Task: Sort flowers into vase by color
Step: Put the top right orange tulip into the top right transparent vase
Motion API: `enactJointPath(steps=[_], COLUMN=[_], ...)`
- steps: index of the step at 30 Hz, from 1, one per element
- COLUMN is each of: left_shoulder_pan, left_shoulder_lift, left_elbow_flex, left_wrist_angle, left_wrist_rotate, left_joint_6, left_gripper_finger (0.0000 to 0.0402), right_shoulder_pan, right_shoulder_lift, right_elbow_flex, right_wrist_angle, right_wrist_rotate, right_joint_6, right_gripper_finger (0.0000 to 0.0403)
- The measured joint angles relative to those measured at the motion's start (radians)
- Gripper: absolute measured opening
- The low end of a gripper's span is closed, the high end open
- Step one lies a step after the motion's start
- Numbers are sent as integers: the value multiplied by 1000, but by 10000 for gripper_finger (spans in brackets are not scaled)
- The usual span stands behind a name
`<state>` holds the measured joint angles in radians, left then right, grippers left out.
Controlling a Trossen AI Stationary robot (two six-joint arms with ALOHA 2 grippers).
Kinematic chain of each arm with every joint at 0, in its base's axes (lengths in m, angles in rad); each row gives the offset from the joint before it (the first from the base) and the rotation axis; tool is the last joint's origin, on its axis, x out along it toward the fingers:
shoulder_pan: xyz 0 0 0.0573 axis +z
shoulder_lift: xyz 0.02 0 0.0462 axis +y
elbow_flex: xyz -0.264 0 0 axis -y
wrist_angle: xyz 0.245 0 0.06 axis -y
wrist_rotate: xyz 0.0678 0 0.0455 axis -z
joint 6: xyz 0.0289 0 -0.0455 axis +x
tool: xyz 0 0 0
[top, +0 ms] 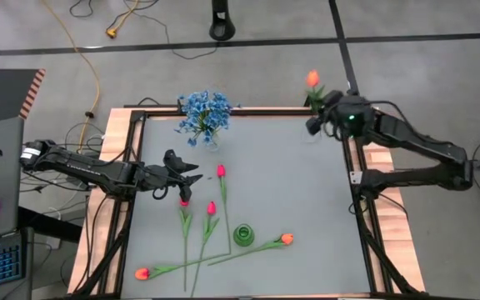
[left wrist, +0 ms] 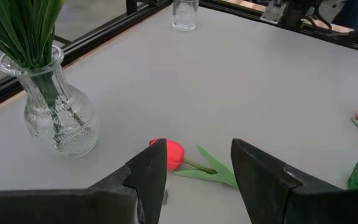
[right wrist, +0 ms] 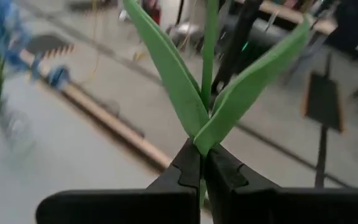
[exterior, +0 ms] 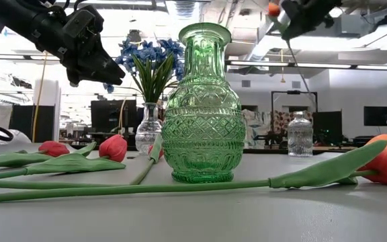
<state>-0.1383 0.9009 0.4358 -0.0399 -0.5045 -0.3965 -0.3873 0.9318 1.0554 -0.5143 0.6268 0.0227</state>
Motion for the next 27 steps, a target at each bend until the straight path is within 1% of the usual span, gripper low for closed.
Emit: enactJointPath(steps=[3, 8, 18, 21, 27], left_shoulder_pan=[0, 0, 0, 0, 0], left_shoulder_lift=[0, 0, 0, 0, 0], left_elbow_flex=[0, 0, 0, 0, 0], left_wrist_angle=[0, 0, 0, 0, 0], left_wrist_rotate=[0, 0, 0, 0, 0], left_joint_6=[0, 0, 0, 0, 0], left_gripper_finger=[167, 167, 167, 167, 167], right_shoulder_pan=[-32, -82, -155, -166, -185], right_shoulder_lift=[-17, -7, 93, 126, 136], right_elbow_flex=[0, 0, 0, 0, 0], right_wrist_angle=[78, 167, 203, 226, 234], right_wrist_rotate=[3, 2, -2, -31, -49], right_joint_6=[-55, -110, -110, -114, -134], right_gripper_finger=[35, 35, 35, 35, 35])
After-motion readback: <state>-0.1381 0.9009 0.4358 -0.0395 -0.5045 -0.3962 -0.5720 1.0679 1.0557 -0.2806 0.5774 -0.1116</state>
